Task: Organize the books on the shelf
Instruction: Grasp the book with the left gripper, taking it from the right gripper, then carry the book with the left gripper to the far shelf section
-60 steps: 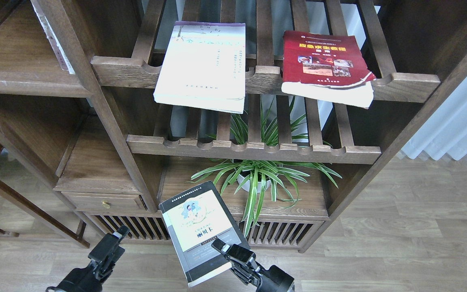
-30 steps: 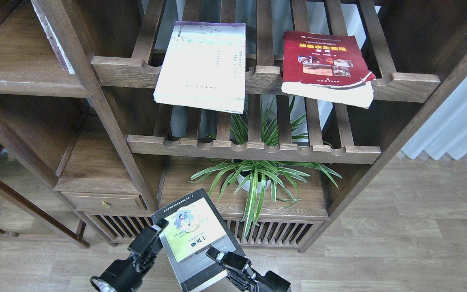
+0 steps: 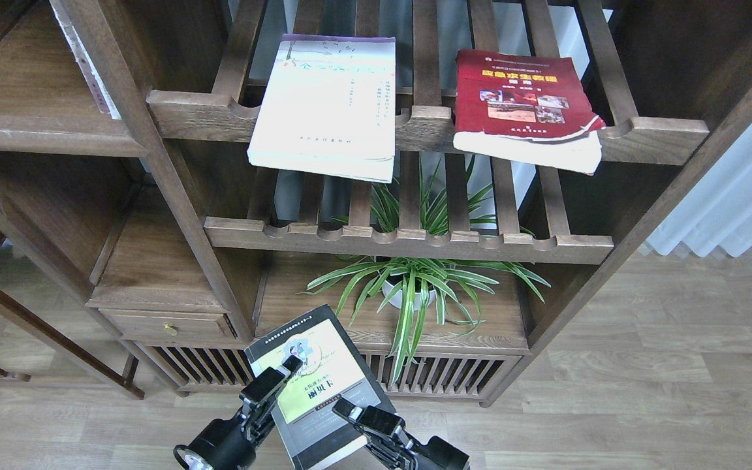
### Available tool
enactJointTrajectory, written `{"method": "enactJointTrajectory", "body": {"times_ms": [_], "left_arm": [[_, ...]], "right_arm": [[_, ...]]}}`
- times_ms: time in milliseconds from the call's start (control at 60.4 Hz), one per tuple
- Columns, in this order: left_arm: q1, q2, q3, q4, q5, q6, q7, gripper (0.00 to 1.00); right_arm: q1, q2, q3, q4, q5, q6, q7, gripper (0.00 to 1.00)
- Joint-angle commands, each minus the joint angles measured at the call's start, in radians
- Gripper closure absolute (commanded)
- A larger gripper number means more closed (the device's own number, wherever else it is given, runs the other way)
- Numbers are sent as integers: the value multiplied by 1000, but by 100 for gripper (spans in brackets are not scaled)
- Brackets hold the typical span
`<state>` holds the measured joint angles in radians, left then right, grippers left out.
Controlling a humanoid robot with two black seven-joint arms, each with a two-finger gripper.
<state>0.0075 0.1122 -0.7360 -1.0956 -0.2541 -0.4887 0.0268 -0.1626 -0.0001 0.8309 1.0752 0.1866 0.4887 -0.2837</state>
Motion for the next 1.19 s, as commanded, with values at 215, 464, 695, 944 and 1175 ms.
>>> {"method": "enactJointTrajectory", "body": {"times_ms": [215,464,695,944,1175], "left_arm": [[-8,26,24,-3,1,0,2,92],[-8,60,18,-21,1,0,2,93],[6,164,-11,-105,3,0,4,94],[88,343,-154,-199,3,0,4,94],[207,498,-352,-391,3,0,15,94]], "right_arm": [[-3,0,0,-6,1,0,1,94],[-3,0,-1,-4,-42,0,-2,33],[-3,0,14,-4,-105,0,8,9],[-3,0,16,-6,-110,0,11,6],[-3,0,25,-21,-110,0,12,6]]}}
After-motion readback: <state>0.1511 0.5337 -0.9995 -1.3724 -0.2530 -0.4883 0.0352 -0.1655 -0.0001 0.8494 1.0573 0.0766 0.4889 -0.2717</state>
